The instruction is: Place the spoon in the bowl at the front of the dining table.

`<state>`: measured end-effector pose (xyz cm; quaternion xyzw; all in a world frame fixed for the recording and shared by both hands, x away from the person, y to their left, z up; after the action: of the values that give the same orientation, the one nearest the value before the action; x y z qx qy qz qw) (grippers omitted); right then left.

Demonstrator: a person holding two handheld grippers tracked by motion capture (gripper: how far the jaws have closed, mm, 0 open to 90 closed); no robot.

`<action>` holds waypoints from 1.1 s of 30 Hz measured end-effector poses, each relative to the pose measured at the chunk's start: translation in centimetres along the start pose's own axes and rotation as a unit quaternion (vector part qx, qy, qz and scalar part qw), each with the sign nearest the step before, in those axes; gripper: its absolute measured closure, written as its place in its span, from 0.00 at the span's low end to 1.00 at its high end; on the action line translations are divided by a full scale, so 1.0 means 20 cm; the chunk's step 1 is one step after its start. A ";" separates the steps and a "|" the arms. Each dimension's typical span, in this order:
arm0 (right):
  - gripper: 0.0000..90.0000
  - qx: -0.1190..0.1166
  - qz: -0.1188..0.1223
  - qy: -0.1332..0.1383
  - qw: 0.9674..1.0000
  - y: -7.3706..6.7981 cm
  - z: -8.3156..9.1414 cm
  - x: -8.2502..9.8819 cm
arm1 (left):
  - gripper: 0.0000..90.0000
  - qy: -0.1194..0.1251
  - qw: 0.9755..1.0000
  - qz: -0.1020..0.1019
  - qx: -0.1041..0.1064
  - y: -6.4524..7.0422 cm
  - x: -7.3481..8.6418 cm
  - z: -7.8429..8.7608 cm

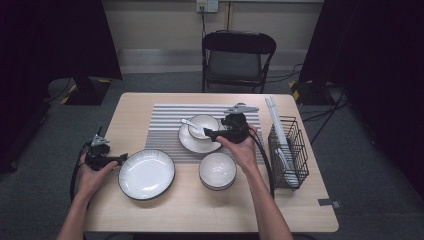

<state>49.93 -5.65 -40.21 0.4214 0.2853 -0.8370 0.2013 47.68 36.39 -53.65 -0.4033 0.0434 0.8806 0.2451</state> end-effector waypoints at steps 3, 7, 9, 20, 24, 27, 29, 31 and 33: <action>0.17 0.002 -0.001 0.005 1.000 0.01 0.02 -0.01 | 0.17 0.001 1.000 0.001 0.001 0.00 0.00 0.00; 0.17 0.024 0.006 0.010 1.000 0.03 0.05 -0.02 | 0.17 -0.001 1.000 0.000 0.000 0.00 0.00 0.00; 0.17 0.022 0.002 0.010 1.000 0.04 0.06 -0.02 | 0.17 0.000 1.000 -0.001 -0.001 0.00 0.00 0.00; 0.19 0.025 0.003 0.013 1.000 0.07 0.13 -0.04 | 0.17 -0.001 1.000 -0.002 -0.001 0.00 0.00 0.00; 0.19 0.031 -0.002 0.014 0.999 0.09 0.17 -0.05 | 0.17 -0.001 1.000 -0.001 0.000 0.00 0.00 0.00; 0.20 0.036 -0.001 0.017 0.999 0.10 0.20 -0.07 | 0.17 -0.001 1.000 -0.001 -0.001 0.00 0.00 0.00; 0.20 0.050 0.000 0.027 0.998 0.12 0.23 -0.09 | 0.17 0.000 1.000 0.000 0.000 0.00 0.00 0.00; 0.21 0.049 -0.008 0.036 0.998 0.14 0.26 -0.10 | 0.17 -0.001 1.000 -0.001 -0.001 0.00 0.00 0.00; 0.22 0.052 -0.010 0.038 0.998 0.15 0.29 -0.11 | 0.17 0.000 1.000 0.000 0.000 0.00 0.00 0.00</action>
<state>49.47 -11.38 -36.63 0.4600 0.2528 -0.8360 0.1597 47.68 36.39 -53.65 -0.4033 0.0436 0.8806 0.2449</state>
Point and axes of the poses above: each handheld gripper's, and its own axes: z roughly backward along the jaws, x roughly out of its underside, y roughly to its right, the point moved 5 cm from there along -z, roughly forward along the jaws, and after that the axes turned 10 degrees about -z, right-handed, at the moved point
